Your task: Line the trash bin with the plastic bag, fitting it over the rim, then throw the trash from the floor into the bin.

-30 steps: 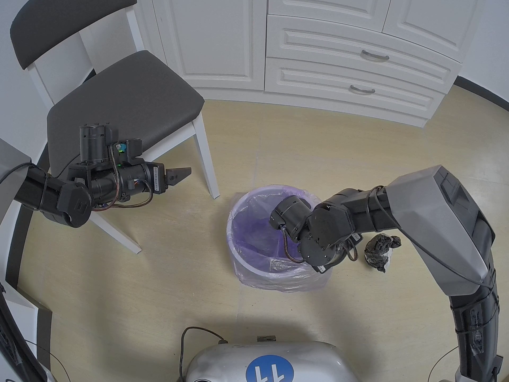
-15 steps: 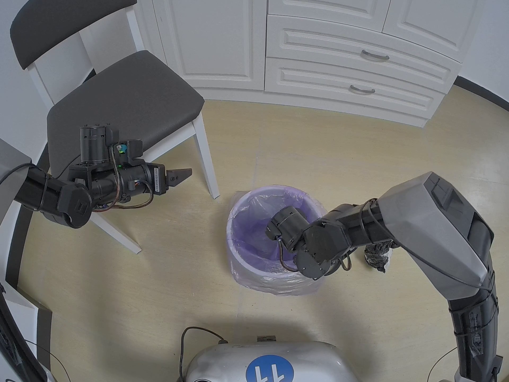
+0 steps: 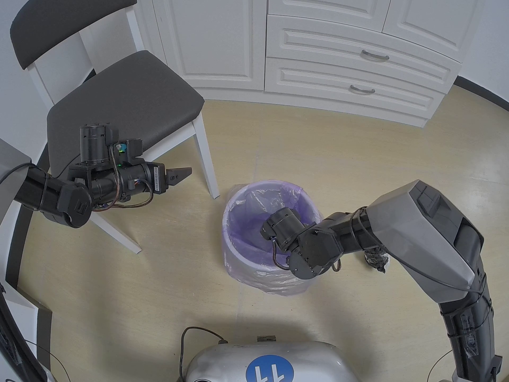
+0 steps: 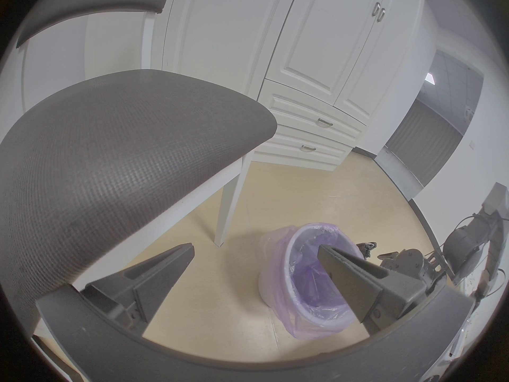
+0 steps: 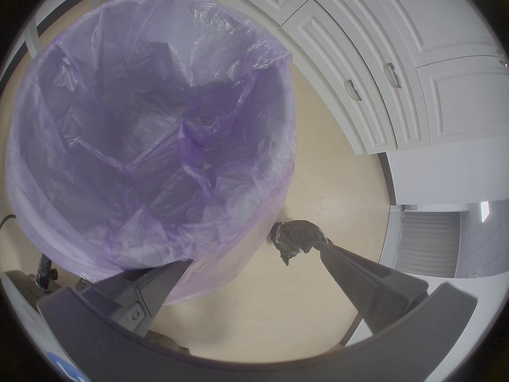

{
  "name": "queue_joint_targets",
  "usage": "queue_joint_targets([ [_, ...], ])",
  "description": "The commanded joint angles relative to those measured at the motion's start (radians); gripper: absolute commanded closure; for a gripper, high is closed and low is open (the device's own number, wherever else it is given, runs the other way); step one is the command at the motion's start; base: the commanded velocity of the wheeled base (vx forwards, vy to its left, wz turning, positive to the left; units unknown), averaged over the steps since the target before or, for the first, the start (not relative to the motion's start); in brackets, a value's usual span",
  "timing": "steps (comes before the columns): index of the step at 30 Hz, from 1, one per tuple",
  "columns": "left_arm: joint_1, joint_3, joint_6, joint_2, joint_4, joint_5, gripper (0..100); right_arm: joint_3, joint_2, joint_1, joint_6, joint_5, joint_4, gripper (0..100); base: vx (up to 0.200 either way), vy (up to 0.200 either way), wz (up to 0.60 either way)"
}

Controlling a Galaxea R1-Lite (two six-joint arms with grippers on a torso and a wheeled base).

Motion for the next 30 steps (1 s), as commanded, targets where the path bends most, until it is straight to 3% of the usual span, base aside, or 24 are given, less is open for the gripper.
queue_joint_targets([
  [1, 0.000, 0.003, 0.000, 0.006, -0.020, 0.000, 0, -0.057, 0.027, -0.012, -0.001, -0.003, -0.008, 0, 0.000, 0.000, 0.00],
  [12, 0.003, 0.001, -0.002, 0.009, -0.031, -0.001, 0, -0.130, 0.041, -0.029, 0.007, -0.006, -0.070, 0, 0.000, 0.000, 0.00],
  [19, 0.001, 0.015, 0.000, 0.004, -0.031, -0.001, 0, 0.091, -0.081, -0.015, 0.106, 0.025, -0.075, 0, 0.000, 0.000, 0.00],
  [23, 0.001, 0.027, 0.000, 0.000, -0.032, -0.001, 0, 0.250, -0.229, 0.008, 0.248, 0.163, -0.130, 0, 0.000, 0.000, 0.00],
  [24, 0.001, 0.027, 0.000, 0.000, -0.032, -0.001, 0, 0.255, -0.234, 0.009, 0.251, 0.167, -0.133, 0, 0.000, 0.000, 0.00],
  [26, -0.002, 0.030, 0.000, 0.003, -0.032, -0.006, 0, 0.337, -0.297, 0.015, 0.292, 0.238, -0.202, 0, 0.000, 0.000, 0.00],
  [30, -0.009, 0.039, 0.000, 0.004, -0.032, -0.015, 0, 0.410, -0.303, 0.015, 0.314, 0.267, -0.337, 0, 0.000, 0.000, 0.00],
])
